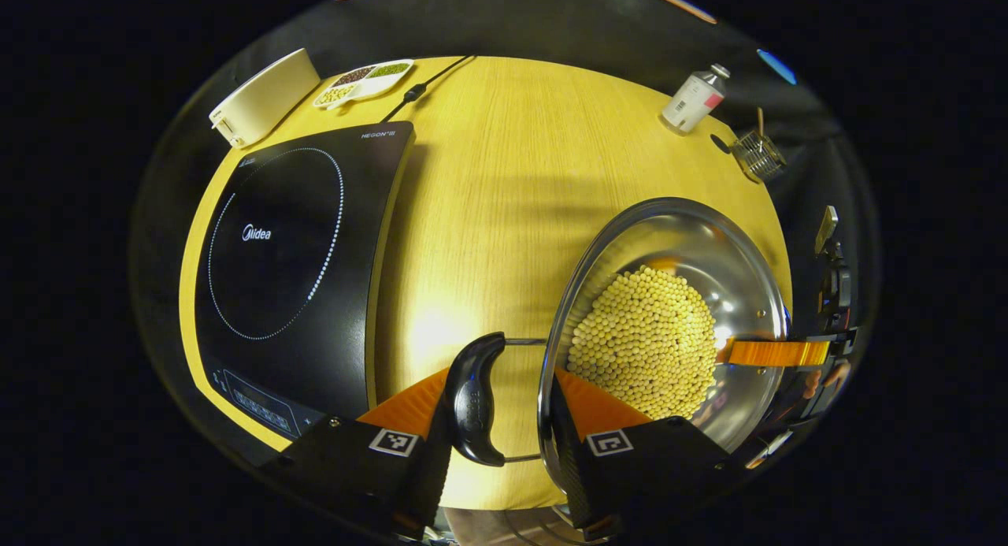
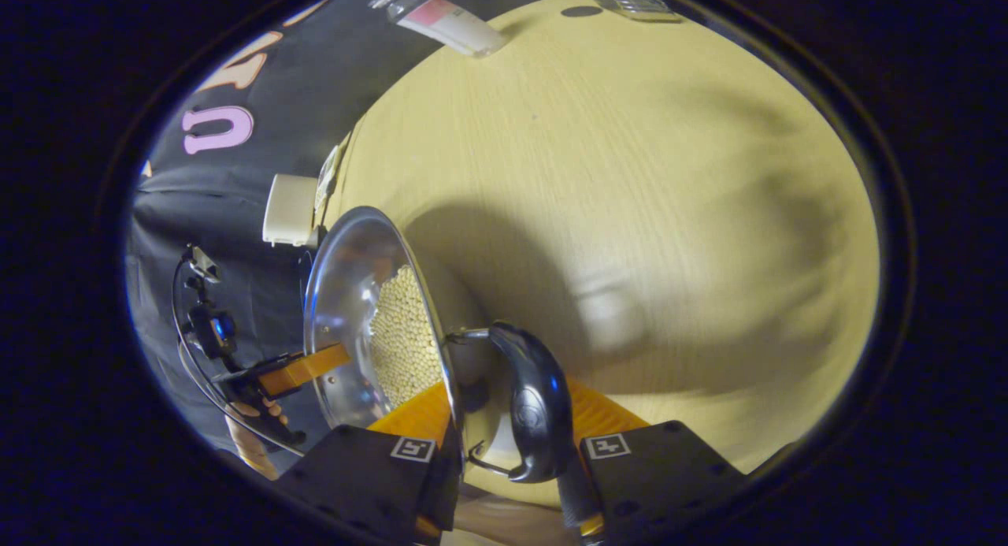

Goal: First push the handle of the pot to place it horizontally, then grasp the pot with both hands and set it on the induction cooktop.

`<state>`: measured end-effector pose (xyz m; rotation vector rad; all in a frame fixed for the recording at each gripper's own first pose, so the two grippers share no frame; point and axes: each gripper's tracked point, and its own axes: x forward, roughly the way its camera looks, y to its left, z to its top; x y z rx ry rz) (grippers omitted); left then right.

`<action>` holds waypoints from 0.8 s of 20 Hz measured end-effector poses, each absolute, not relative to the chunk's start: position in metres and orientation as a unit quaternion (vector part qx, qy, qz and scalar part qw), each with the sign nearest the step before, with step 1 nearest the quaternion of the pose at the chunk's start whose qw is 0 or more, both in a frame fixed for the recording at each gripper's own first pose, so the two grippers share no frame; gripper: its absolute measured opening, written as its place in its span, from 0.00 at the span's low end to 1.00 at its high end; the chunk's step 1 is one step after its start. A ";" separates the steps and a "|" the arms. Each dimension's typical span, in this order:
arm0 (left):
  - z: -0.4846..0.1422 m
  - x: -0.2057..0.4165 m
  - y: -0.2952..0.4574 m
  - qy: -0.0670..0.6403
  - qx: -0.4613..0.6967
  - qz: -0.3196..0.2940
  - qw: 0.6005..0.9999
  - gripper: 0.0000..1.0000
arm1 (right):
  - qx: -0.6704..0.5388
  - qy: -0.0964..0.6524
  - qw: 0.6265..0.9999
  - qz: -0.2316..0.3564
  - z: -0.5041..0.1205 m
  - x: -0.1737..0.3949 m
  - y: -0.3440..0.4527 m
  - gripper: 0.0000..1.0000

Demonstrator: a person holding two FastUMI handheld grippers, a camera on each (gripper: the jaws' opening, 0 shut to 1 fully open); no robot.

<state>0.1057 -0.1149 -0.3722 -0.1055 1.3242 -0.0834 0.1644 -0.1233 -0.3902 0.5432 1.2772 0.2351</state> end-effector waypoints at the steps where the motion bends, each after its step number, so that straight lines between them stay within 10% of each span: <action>1: -0.369 0.105 -0.117 0.613 -0.049 -0.043 0.787 0.63 | 0.253 0.583 0.765 0.106 -0.387 0.162 -0.125 0.47; 16: -0.310 0.103 -0.044 0.588 -0.027 -0.132 0.798 0.62 | 0.283 0.526 0.801 0.043 -0.322 0.121 -0.050 0.53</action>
